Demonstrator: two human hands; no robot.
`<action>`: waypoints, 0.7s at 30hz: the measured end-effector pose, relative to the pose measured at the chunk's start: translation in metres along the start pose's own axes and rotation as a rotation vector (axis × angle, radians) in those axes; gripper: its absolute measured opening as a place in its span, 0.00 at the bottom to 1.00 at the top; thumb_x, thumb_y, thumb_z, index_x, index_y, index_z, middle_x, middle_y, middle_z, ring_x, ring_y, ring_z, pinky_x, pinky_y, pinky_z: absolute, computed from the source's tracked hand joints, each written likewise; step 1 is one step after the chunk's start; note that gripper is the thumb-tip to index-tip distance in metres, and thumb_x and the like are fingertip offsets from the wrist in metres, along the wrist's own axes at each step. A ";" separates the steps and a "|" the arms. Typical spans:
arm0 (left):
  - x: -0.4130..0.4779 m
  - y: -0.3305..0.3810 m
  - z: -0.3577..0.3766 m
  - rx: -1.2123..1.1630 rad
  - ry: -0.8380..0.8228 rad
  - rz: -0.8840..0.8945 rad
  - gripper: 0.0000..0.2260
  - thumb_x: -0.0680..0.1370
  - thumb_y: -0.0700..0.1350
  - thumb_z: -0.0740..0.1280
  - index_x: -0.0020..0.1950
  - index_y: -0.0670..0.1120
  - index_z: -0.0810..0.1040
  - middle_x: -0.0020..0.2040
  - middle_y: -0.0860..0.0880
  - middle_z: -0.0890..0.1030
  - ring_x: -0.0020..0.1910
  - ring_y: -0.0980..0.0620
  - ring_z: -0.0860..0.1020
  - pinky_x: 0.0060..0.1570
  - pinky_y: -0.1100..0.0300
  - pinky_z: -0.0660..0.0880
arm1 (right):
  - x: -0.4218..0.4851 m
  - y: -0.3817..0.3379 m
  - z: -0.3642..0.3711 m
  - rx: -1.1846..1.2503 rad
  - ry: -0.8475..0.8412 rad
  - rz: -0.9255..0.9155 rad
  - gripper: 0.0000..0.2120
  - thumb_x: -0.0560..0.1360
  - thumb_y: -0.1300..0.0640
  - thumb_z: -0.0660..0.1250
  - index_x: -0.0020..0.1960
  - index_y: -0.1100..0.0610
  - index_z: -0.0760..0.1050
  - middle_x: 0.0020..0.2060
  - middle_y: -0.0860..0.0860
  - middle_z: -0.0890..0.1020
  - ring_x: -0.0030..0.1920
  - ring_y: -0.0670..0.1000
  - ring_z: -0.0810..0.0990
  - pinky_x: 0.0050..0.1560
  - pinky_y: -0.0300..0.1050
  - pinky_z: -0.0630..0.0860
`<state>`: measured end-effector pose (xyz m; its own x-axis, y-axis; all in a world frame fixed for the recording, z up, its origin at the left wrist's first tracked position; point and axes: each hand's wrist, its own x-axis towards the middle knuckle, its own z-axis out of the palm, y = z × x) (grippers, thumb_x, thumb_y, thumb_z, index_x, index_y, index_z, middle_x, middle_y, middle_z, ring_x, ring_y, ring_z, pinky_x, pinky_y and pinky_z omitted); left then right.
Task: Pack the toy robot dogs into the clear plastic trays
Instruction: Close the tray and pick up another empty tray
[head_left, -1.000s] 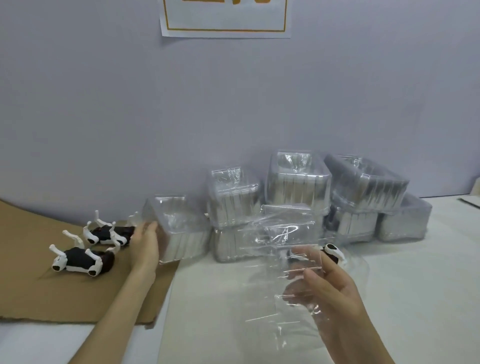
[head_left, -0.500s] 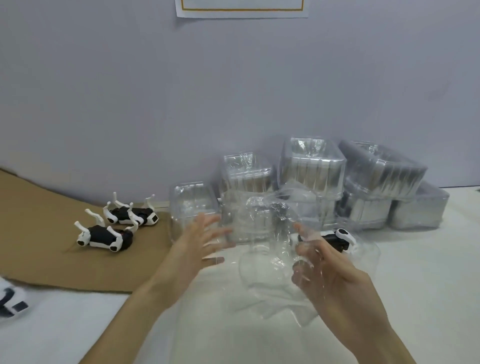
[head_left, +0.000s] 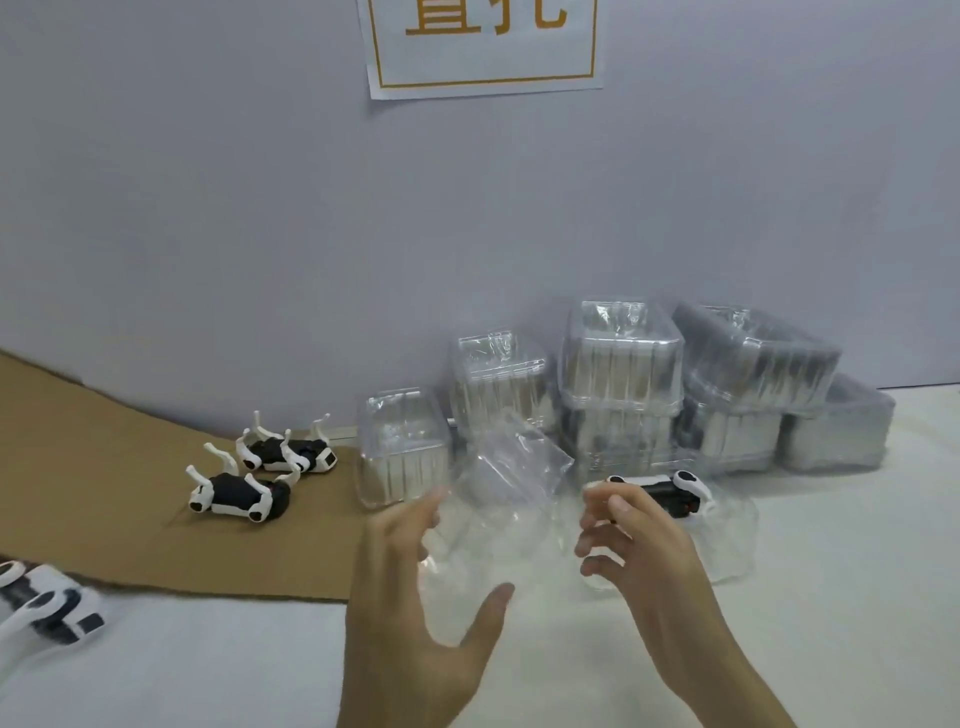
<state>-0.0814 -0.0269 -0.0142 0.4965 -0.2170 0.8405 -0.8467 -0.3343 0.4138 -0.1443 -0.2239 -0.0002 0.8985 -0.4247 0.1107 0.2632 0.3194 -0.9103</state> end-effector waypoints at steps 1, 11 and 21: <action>-0.005 -0.002 0.003 0.118 -0.010 0.113 0.35 0.69 0.59 0.74 0.73 0.52 0.67 0.59 0.53 0.73 0.52 0.52 0.75 0.55 0.63 0.70 | 0.000 -0.001 0.002 0.056 -0.049 0.085 0.16 0.73 0.48 0.70 0.53 0.59 0.81 0.43 0.58 0.80 0.40 0.56 0.81 0.38 0.45 0.78; -0.024 0.001 0.012 0.338 -0.289 0.296 0.29 0.67 0.40 0.67 0.65 0.62 0.75 0.51 0.55 0.80 0.50 0.53 0.73 0.51 0.59 0.63 | 0.001 0.009 -0.003 0.113 -0.089 0.380 0.29 0.65 0.40 0.79 0.60 0.56 0.82 0.49 0.54 0.83 0.51 0.53 0.83 0.45 0.50 0.80; -0.028 0.001 0.009 0.319 -0.218 0.243 0.25 0.67 0.38 0.69 0.60 0.58 0.83 0.50 0.54 0.81 0.50 0.52 0.74 0.51 0.60 0.63 | -0.002 0.015 0.003 -0.147 -0.030 0.214 0.39 0.55 0.43 0.80 0.63 0.54 0.78 0.45 0.50 0.78 0.45 0.46 0.81 0.48 0.43 0.79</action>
<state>-0.0946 -0.0299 -0.0406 0.3480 -0.5011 0.7923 -0.8597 -0.5077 0.0565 -0.1413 -0.2151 -0.0133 0.9390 -0.3344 -0.0806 0.0141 0.2716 -0.9623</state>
